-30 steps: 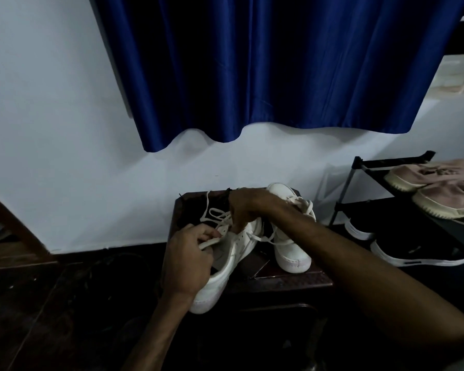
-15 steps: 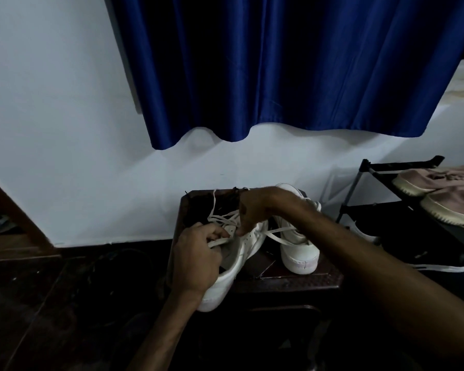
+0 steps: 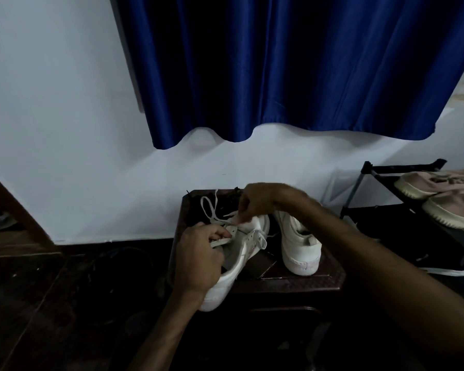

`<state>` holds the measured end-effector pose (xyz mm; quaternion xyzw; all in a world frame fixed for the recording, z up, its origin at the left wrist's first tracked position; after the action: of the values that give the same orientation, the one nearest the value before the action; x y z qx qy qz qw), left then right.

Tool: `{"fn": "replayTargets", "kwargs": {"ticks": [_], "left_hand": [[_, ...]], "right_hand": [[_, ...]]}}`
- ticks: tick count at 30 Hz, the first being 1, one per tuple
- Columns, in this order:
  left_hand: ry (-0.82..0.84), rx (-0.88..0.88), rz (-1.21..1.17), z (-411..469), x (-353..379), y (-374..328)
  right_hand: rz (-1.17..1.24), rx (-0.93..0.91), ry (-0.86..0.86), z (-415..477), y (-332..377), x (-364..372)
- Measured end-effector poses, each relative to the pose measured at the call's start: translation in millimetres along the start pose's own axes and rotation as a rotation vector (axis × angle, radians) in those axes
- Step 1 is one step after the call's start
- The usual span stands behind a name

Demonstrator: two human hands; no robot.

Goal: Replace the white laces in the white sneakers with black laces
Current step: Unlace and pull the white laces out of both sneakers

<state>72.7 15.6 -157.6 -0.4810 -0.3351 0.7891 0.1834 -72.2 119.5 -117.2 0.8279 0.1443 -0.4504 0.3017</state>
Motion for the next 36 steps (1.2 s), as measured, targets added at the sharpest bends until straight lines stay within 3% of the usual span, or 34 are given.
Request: {"fn": "replayTargets", "kwargs": {"ticks": [2,4,6,10,12,14,17,20,22,24,26,28,29,30,31,36], "left_hand": [[0.001,0.004,0.012,-0.5,0.4,0.2],[0.0,0.005,0.025,-1.3,0.5,0.6],[0.0,0.0,0.031,-1.6,0.7,0.4],[0.006,-0.016,0.031,-1.5,0.0,-1.3],[0.004,-0.019,0.034,-1.6,-0.3,-1.5],[0.001,-0.025,0.027,-1.9,-0.5,-0.4],[-0.005,-0.02,0.021,-1.3,1.0,0.7],[-0.013,-0.004,0.024,-0.6,2.0,0.8],[-0.012,-0.005,0.025,-0.8,1.8,1.2],[-0.011,0.0,0.03,-1.9,1.5,1.4],[-0.01,-0.004,0.021,-2.6,1.3,1.4],[-0.006,-0.015,0.011,-3.2,1.3,-0.4],[-0.005,-0.019,0.01,-3.0,1.0,-0.7],[-0.004,-0.021,0.013,-3.0,0.5,-0.9],[-0.003,-0.023,0.018,-3.0,0.1,-0.9],[-0.014,-0.032,0.036,-2.5,-0.3,-0.6]], "right_hand": [[-0.052,0.022,0.06,-0.2,0.1,10.6],[-0.128,0.019,0.011,4.6,2.7,13.6],[-0.059,-0.005,-0.102,6.4,11.2,7.5],[0.864,-0.186,-0.586,-9.9,29.6,-43.4],[1.048,-0.264,-0.704,-17.5,29.0,-59.8],[0.821,-0.285,-0.66,-16.8,24.7,-57.9],[0.27,-0.084,-0.271,-3.2,2.3,-23.6],[0.016,0.012,0.009,-3.9,-10.4,6.8],[-0.057,0.015,0.008,-3.6,-9.0,15.6],[-0.091,-0.018,-0.117,-0.9,-3.1,14.3],[0.153,-0.061,-0.429,-2.0,5.3,-3.2],[0.613,-0.147,-0.761,-11.8,7.5,-30.8],[0.718,-0.16,-0.865,-17.0,6.0,-45.1],[0.677,-0.135,-0.9,-19.2,3.2,-57.1],[0.543,-0.098,-0.862,-18.9,0.2,-64.7],[-0.165,0.264,-0.309,-14.7,-25.6,-30.1]]}}
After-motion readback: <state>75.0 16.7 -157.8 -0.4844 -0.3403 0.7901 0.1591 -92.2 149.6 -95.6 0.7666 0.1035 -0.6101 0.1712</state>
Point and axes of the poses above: each hand's wrist, its own z-axis towards the middle knuckle, its own x-axis out of the palm, y = z × x, the point moved 4 cm from there along z, towards the middle knuckle, and after that the axes turned 4 degrees about z, right-handed, at the moved point
